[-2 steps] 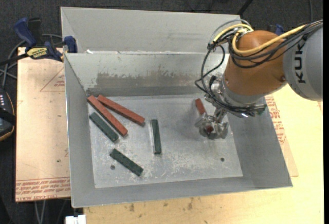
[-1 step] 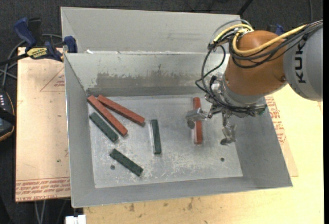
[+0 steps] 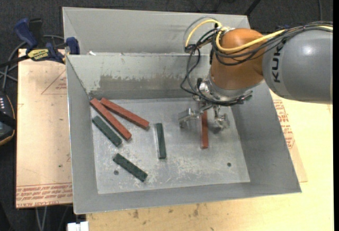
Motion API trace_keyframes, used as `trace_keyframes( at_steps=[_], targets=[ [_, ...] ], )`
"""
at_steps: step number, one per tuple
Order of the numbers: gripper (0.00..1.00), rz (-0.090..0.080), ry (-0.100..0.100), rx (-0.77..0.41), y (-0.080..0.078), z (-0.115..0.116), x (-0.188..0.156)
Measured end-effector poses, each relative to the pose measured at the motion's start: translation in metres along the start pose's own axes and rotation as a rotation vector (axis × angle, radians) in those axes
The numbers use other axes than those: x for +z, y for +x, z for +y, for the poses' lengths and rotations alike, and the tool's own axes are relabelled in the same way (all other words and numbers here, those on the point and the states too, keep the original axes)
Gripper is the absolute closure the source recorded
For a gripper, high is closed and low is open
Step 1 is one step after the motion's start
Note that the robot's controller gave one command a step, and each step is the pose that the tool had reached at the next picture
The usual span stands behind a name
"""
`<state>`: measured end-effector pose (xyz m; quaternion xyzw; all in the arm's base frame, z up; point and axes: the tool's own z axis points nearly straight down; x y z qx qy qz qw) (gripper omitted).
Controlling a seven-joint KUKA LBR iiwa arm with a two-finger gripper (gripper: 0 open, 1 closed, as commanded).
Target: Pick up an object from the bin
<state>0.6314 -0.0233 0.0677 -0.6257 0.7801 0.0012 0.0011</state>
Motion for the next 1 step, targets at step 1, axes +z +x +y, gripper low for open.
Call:
trace_keyframes(
  at_steps=[1],
  targets=[
    [1.0,-0.001,0.003,0.002,0.0003,-0.0012,-0.0028]
  ],
)
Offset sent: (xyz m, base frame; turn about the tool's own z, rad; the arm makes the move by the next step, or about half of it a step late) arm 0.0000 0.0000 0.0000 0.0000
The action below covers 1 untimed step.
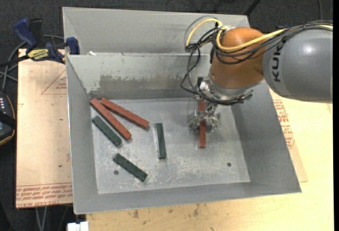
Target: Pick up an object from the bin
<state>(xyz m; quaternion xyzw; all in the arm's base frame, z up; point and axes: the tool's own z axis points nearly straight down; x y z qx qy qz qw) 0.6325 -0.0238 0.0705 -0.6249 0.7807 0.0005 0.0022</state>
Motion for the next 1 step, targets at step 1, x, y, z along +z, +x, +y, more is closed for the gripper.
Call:
trace_keyframes(
  at_steps=[1],
  targets=[
    [1.0,0.0,0.01,-0.018,0.0109,-0.0189,-0.1326]
  ],
)
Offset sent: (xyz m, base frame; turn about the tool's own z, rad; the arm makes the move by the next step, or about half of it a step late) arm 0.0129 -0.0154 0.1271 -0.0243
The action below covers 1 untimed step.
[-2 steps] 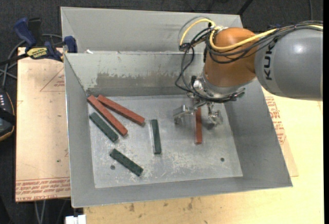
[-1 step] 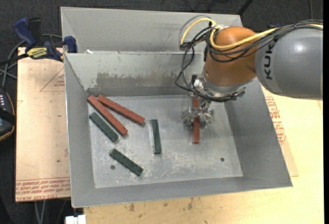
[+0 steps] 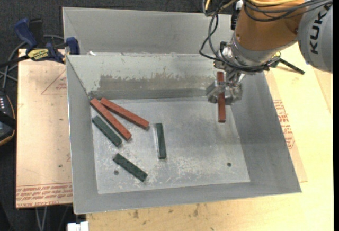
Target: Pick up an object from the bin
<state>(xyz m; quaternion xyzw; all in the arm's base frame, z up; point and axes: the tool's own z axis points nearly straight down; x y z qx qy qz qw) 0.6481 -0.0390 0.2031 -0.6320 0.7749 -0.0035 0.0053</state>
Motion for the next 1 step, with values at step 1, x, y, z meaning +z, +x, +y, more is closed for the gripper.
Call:
trace_keyframes(
  at_steps=[1],
  targets=[
    [1.0,0.001,-0.01,0.06,-0.0386,0.0292,0.1332]
  ],
)
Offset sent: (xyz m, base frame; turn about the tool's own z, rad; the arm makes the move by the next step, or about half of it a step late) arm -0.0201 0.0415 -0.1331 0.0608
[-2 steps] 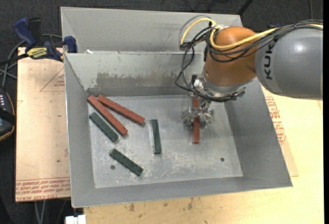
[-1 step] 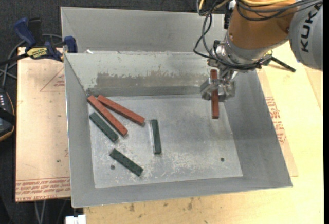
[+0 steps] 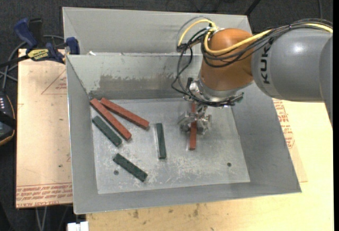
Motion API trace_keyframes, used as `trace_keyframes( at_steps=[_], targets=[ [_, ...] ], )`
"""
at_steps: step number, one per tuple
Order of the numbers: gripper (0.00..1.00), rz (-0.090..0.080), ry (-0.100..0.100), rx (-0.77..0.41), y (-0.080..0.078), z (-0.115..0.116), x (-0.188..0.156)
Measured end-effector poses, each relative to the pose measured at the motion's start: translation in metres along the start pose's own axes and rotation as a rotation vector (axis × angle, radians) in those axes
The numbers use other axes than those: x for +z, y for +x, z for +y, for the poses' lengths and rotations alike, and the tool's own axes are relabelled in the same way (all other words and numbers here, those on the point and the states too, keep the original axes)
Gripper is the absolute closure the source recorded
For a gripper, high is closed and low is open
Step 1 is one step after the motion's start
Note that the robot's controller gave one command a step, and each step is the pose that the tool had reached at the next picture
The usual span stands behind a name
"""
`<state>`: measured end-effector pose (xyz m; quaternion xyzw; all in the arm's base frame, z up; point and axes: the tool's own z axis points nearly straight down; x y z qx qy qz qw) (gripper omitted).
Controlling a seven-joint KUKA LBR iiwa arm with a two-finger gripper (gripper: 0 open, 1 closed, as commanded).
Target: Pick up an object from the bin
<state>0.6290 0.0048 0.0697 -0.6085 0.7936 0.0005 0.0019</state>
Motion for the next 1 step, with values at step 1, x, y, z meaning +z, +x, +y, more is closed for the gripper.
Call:
trace_keyframes(
  at_steps=[1],
  targets=[
    [1.0,0.0,0.009,0.002,0.0206,-0.0028,-0.1168]
  ],
)
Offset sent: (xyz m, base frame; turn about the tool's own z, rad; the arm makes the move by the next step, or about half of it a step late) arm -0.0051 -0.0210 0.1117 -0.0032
